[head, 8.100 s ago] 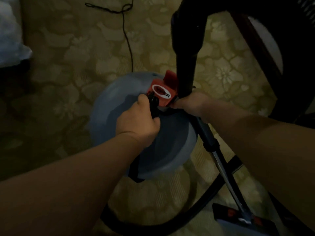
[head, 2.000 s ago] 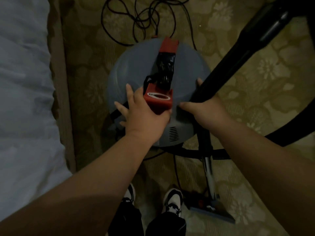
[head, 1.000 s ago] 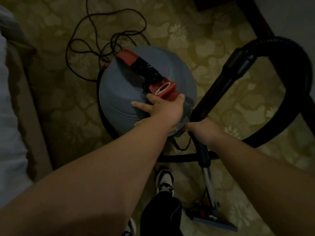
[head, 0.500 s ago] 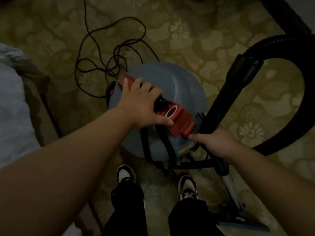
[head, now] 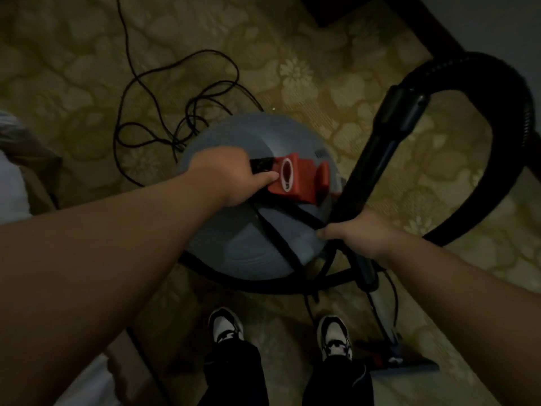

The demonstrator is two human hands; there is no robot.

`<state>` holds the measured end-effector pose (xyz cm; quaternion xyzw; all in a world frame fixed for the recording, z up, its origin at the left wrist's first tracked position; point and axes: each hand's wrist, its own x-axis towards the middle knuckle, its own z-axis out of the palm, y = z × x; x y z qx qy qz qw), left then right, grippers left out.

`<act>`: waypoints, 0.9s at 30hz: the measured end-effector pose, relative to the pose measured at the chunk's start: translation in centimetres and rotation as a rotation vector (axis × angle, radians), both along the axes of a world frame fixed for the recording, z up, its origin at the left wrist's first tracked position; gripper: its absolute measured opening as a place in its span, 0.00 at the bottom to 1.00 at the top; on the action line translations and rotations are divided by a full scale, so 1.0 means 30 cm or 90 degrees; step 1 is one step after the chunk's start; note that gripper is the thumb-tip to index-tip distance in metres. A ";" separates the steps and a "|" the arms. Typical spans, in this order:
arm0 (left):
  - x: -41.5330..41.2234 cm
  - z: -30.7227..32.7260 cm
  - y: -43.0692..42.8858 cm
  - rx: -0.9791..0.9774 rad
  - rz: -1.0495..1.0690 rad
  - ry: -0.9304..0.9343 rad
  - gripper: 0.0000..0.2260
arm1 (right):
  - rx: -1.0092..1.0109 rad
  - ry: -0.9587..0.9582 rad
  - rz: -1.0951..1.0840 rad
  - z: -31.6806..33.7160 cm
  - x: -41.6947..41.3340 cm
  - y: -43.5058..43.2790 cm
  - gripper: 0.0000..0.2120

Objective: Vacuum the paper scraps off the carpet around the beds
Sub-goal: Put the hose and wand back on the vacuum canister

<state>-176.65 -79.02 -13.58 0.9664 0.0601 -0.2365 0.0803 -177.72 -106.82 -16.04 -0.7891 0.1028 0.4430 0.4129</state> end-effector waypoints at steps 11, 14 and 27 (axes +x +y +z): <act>-0.323 -0.037 0.283 -0.201 0.563 0.014 0.30 | -0.028 -0.138 0.121 0.129 0.104 0.461 0.14; -0.416 -0.062 0.233 -0.353 0.656 -0.031 0.29 | -0.056 -0.160 0.191 0.117 0.130 0.627 0.26; -0.459 -0.118 0.238 -0.414 0.625 -0.244 0.17 | -0.083 -0.218 0.250 -0.050 0.009 0.608 0.33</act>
